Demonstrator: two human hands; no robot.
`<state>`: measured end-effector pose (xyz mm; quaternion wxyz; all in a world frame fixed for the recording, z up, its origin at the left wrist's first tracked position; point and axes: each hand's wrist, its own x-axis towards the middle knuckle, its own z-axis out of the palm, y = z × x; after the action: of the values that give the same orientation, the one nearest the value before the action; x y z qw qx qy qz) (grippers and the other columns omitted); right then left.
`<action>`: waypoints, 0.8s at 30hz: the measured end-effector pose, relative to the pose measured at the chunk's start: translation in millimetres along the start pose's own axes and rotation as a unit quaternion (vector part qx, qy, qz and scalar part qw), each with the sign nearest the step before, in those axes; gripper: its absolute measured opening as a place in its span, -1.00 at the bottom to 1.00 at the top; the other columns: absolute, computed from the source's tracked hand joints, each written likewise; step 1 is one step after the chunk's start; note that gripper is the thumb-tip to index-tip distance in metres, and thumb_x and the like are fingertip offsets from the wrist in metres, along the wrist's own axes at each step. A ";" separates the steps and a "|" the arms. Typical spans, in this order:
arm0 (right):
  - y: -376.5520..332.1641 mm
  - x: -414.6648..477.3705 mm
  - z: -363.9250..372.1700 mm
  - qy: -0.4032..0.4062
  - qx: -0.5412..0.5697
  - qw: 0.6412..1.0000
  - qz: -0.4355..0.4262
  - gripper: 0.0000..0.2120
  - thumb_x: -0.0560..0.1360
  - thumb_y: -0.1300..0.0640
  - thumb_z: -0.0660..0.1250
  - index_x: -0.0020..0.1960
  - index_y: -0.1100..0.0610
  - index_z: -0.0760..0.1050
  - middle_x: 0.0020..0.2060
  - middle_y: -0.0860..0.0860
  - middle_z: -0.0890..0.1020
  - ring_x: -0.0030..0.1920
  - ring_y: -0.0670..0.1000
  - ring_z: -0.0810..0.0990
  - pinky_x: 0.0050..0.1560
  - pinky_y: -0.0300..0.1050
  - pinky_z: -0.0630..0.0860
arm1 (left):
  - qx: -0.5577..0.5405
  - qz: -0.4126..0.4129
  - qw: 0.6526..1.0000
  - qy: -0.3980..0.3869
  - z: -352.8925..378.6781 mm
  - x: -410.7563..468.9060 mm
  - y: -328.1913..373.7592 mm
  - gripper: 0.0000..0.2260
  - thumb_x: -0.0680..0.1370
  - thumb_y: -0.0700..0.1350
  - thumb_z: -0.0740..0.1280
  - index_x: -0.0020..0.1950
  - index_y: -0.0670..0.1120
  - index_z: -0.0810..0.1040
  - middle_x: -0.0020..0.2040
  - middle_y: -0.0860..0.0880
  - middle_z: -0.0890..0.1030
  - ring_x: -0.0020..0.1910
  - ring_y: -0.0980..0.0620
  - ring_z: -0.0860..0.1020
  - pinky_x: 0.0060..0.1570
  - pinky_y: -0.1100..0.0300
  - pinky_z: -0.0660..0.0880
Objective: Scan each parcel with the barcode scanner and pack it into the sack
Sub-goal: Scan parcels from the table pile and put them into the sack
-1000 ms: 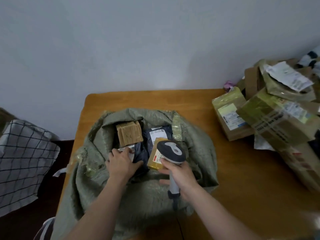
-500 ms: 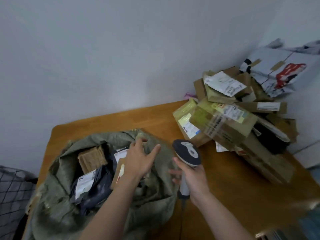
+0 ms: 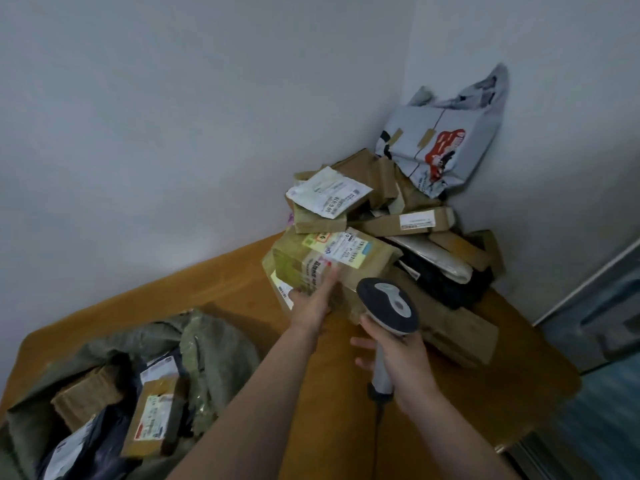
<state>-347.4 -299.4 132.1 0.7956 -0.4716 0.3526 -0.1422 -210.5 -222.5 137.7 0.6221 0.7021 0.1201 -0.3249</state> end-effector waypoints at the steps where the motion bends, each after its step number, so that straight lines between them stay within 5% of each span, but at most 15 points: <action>1: -2.0 2.6 -7.2 0.003 -0.001 1.000 0.000 -0.52 0.47 0.14 0.54 0.34 0.06 0.48 0.10 0.05 0.69 -0.07 0.01 0.76 -0.29 -0.15 0.64 | -0.015 -0.011 1.000 0.005 7.9 2.4 -0.5 0.10 0.32 0.41 0.52 0.66 0.05 0.02 0.56 -0.12 0.34 0.42 -0.26 0.45 0.38 -0.33 0.40; 9: -8.2 15.5 -24.5 -0.014 -0.007 1.000 0.008 -0.49 0.46 0.13 0.56 0.36 0.09 0.49 0.04 0.03 0.72 -0.07 0.00 0.76 -0.24 -0.10 0.67 | -0.087 -0.046 0.993 0.059 20.0 14.2 -0.1 0.01 0.30 0.19 0.65 0.58 0.00 0.16 0.36 -0.11 0.48 0.23 -0.19 0.50 0.27 -0.21 0.52; 14: -10.0 16.7 -14.5 -0.035 -0.006 0.999 0.029 -0.59 0.47 0.14 0.56 0.26 0.08 0.53 0.03 0.03 0.71 -0.06 0.06 0.75 -0.24 -0.07 0.67 | -0.035 -0.020 0.992 0.120 -3.5 6.7 9.1 0.06 0.26 0.27 0.62 0.57 0.04 0.09 0.27 -0.11 0.46 0.14 -0.18 0.50 -0.04 -0.07 0.58; 18: -5.2 13.9 4.8 -0.057 -0.022 0.997 0.039 -0.66 0.48 0.14 0.55 0.21 0.07 0.56 0.02 0.03 0.72 -0.05 0.08 0.75 -0.22 -0.04 0.68 | 0.009 0.018 0.986 0.166 -35.9 -1.2 11.5 0.20 0.09 0.36 0.63 0.57 0.10 0.09 0.39 -0.17 0.45 0.24 -0.23 0.53 0.18 -0.19 0.59; 24: 11.6 3.5 34.8 -0.085 -0.047 0.993 0.059 -0.60 0.48 0.12 0.55 0.28 0.13 0.55 0.04 0.05 0.73 -0.06 0.07 0.75 -0.23 -0.04 0.66 | 0.049 0.040 0.977 0.203 -79.9 -17.0 7.9 0.20 0.02 0.45 0.61 0.51 0.05 0.18 0.36 -0.15 0.48 0.23 -0.22 0.55 0.18 -0.19 0.60</action>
<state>-322.0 -272.8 131.3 0.8067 -0.4973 0.3171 -0.0371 -194.4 -144.0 155.5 0.5619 0.7873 0.1998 -0.1561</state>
